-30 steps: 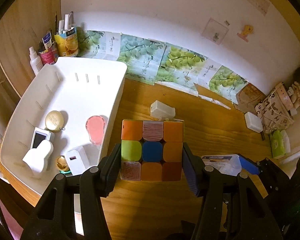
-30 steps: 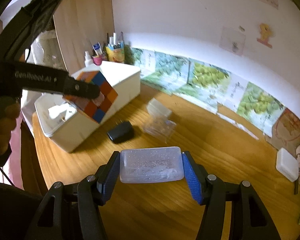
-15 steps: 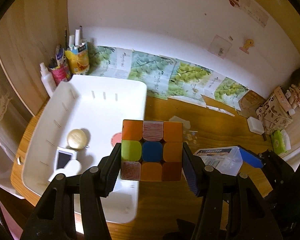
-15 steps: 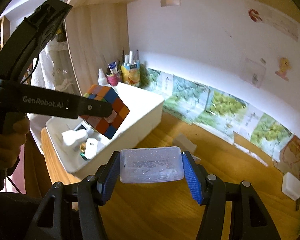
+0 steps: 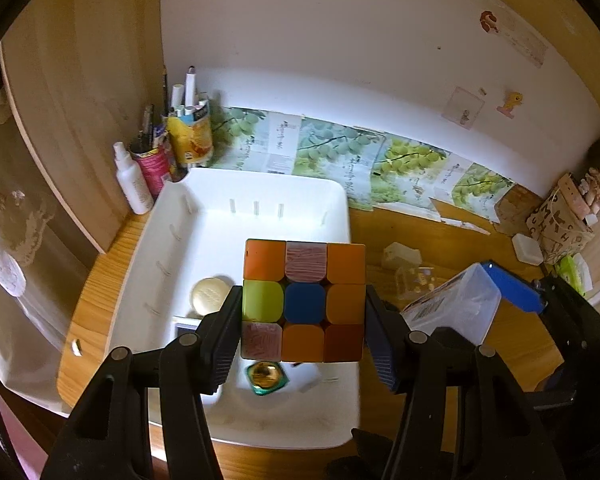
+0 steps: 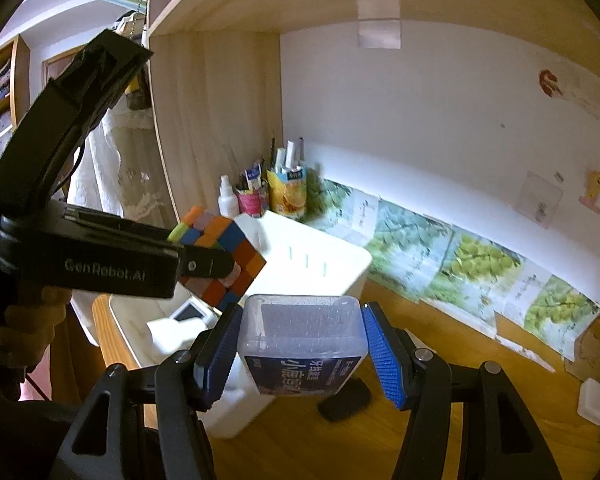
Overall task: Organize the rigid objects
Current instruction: 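Carry the Rubik's cube and clear plastic box over the white tray, then release the cube into the tray with the left tool while the right drops the clear box there, then move both open tools back toward the black adapter and clear acrylic block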
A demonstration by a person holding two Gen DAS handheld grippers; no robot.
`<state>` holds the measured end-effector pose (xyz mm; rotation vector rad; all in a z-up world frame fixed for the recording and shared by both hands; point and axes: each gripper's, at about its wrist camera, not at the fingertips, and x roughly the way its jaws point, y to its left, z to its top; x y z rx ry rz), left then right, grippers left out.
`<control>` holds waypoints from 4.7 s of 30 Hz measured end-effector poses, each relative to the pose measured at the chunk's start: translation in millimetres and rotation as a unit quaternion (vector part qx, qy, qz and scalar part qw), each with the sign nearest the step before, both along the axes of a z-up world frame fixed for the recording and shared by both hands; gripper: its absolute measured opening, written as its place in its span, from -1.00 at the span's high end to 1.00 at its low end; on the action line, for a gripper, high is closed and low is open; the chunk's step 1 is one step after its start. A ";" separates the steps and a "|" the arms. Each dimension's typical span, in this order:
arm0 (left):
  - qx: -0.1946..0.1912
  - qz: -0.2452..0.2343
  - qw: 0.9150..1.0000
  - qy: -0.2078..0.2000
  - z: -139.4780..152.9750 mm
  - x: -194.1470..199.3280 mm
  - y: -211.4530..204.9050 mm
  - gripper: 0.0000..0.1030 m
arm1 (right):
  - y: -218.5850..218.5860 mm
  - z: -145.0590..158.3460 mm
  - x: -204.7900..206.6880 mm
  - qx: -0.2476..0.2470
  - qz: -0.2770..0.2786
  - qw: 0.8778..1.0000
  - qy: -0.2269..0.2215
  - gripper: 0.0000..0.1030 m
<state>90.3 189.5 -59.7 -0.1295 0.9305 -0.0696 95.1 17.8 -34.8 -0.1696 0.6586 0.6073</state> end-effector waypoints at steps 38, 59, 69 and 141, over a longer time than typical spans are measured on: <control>0.055 0.017 0.998 -0.029 -4.3 2.6 75.2 -0.17 | 77.9 -1.8 1.4 0.028 -0.006 0.999 -0.023 -0.39; 0.036 -0.005 0.999 0.003 -15.5 -1.3 46.4 -0.43 | 42.0 12.9 -19.6 0.042 -0.051 0.996 -0.052 -0.54; 0.035 -0.024 0.998 0.038 -31.4 -1.0 10.7 -0.44 | 6.1 -1.3 -27.8 0.026 -0.093 0.995 -0.028 -0.54; -0.029 0.061 0.977 0.204 -72.8 125.8 -142.8 -0.51 | -131.8 -81.1 75.1 -0.043 0.011 0.998 0.044 -0.55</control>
